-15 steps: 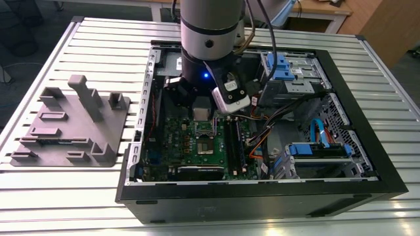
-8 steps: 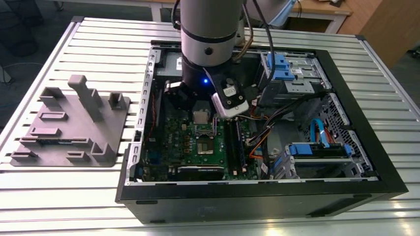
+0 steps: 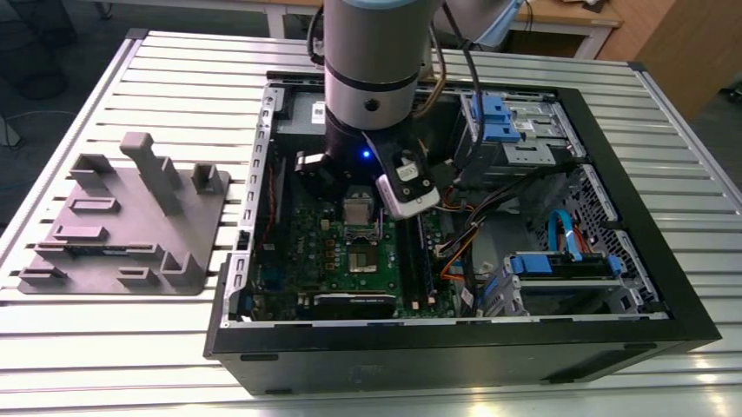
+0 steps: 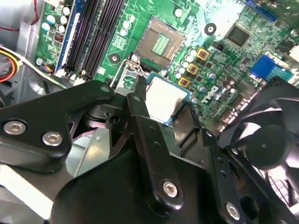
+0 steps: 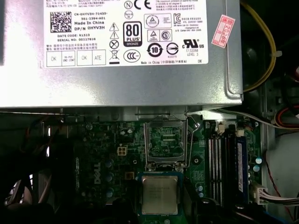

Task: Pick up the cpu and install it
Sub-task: 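Place the cpu into insertion slot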

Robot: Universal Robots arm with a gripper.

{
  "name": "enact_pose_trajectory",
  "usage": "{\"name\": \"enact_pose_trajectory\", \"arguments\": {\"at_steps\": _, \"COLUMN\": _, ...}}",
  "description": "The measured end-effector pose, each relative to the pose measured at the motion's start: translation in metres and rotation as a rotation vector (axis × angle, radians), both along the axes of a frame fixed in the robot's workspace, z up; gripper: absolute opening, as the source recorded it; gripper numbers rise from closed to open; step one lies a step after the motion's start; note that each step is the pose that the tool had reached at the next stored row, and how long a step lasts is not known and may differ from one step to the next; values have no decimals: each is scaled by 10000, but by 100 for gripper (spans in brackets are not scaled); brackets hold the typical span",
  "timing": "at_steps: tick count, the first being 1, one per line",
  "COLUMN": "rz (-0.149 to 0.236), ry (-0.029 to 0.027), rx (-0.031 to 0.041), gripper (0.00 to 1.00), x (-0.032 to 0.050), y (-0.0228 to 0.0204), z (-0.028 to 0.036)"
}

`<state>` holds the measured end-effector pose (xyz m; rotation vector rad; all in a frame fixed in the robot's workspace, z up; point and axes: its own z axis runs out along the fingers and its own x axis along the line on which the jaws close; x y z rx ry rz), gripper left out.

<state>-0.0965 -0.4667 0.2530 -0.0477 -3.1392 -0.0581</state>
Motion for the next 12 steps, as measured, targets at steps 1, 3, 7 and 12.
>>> {"name": "enact_pose_trajectory", "arguments": {"at_steps": 1, "rz": -1, "ry": 1, "rx": -1, "gripper": 47, "x": 2, "y": 0, "z": -9}}
{"name": "enact_pose_trajectory", "arguments": {"at_steps": 3, "rz": -1, "ry": 3, "rx": -5, "gripper": 47, "x": 2, "y": 0, "z": -10}}
{"name": "enact_pose_trajectory", "arguments": {"at_steps": 7, "rz": 0, "ry": 1, "rx": -1, "gripper": 47, "x": 3, "y": 0, "z": -15}}
{"name": "enact_pose_trajectory", "arguments": {"at_steps": 12, "rz": 0, "ry": 2, "rx": -4, "gripper": 47, "x": 3, "y": 0, "z": -28}}
